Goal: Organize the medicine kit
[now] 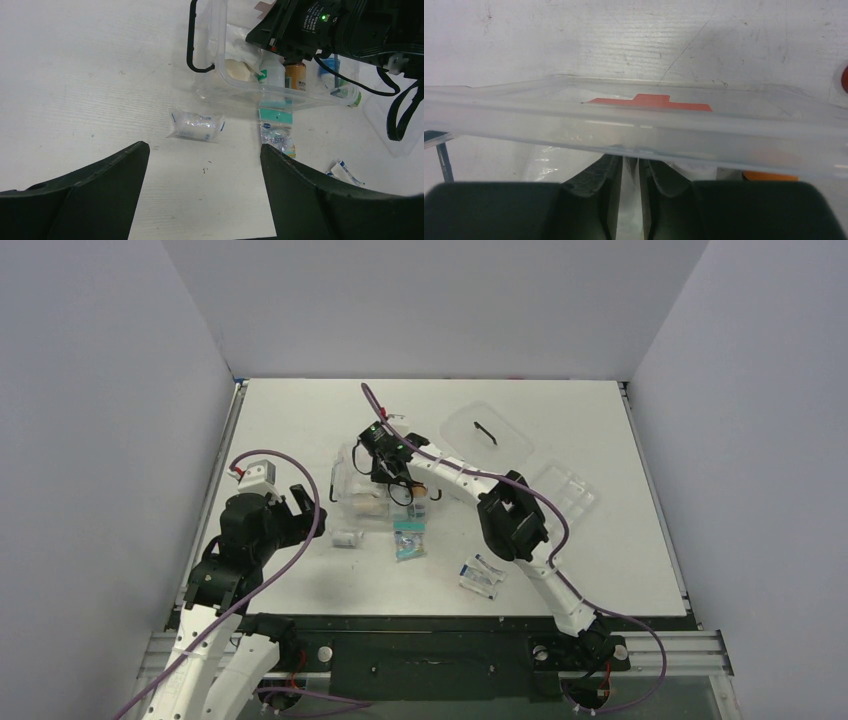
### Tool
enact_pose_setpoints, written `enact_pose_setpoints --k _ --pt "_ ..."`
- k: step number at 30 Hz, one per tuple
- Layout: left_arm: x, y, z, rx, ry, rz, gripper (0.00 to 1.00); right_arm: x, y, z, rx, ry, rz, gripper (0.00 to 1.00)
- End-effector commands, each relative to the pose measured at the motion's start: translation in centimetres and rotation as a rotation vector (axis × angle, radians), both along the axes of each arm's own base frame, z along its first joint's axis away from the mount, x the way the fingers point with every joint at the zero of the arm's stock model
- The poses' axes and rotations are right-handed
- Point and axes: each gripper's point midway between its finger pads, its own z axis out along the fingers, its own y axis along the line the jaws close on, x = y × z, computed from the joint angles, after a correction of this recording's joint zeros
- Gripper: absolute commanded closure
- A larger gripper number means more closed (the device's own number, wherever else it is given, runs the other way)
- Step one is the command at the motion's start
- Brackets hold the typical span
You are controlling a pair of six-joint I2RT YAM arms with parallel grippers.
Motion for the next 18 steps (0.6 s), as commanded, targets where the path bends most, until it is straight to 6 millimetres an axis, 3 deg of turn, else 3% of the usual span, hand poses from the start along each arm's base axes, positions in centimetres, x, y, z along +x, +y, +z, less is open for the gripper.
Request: enact_pose_setpoints --k 1,6,15,16,17,18 --pt "0.6 -0.1 1.2 -0.010 -0.047 0.004 0.19 0.5 0.6 5.7 0.061 -0.111 0.020 0.81" --pt "0.6 -0.1 1.3 -0.010 -0.048 0.006 0.19 0.1 0.6 10.1 0.095 -0.183 0.031 0.64" --pt "0.6 0.0 1.2 -0.008 -0.046 0.007 0.19 -1.1 -1.6 18.6 0.161 -0.298 0.022 0.57" --pt "0.6 0.0 1.2 -0.009 -0.046 0.007 0.19 -1.4 -2.1 18.4 0.150 -0.296 0.023 0.57" --pt "0.6 0.0 1.2 -0.008 -0.045 0.006 0.19 -1.7 -2.7 20.1 0.164 -0.319 0.019 0.56" --pt "0.6 0.0 1.2 -0.007 -0.045 0.005 0.19 -2.1 -3.3 19.7 0.148 -0.314 0.022 0.55"
